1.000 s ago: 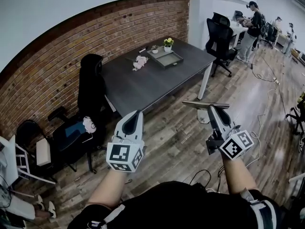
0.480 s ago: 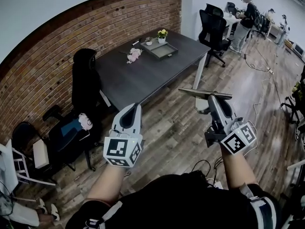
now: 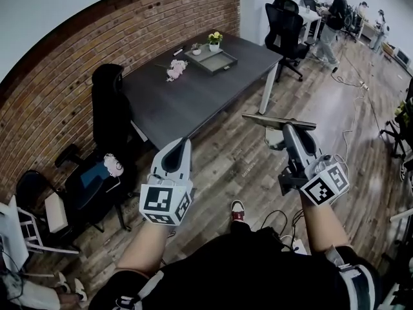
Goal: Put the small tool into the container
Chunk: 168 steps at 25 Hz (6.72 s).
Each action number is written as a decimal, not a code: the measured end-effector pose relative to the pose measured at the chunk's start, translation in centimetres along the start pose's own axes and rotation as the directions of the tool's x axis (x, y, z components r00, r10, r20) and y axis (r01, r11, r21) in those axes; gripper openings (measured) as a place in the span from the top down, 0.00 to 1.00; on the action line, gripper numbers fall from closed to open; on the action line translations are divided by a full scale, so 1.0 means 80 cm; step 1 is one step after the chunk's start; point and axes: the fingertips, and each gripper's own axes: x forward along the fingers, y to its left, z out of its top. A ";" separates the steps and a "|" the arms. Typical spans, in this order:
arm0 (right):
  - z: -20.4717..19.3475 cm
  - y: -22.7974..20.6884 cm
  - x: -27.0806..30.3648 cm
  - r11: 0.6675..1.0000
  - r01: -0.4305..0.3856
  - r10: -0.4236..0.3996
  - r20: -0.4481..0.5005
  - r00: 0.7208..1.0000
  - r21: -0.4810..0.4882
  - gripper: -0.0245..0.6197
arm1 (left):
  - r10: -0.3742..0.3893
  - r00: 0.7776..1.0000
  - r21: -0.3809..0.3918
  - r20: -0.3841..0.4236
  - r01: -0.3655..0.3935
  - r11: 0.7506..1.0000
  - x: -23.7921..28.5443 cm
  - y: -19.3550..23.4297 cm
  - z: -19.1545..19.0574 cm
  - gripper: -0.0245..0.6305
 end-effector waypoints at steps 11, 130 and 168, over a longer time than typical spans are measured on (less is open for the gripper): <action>-0.026 -0.075 0.071 1.000 -0.020 0.019 0.002 1.000 0.024 0.83 | 0.031 1.000 0.013 -0.002 -0.031 0.999 0.088 0.045 -0.018 0.95; -0.152 -0.522 0.547 0.995 -0.048 0.057 -0.106 0.993 0.092 0.83 | -0.070 0.995 -0.031 -0.065 0.068 0.997 0.729 0.263 -0.093 0.95; -0.347 -0.627 0.680 1.000 0.000 0.010 -0.380 0.925 0.026 0.83 | 0.083 0.991 -0.052 -0.109 -0.089 0.995 0.741 0.341 -0.120 0.95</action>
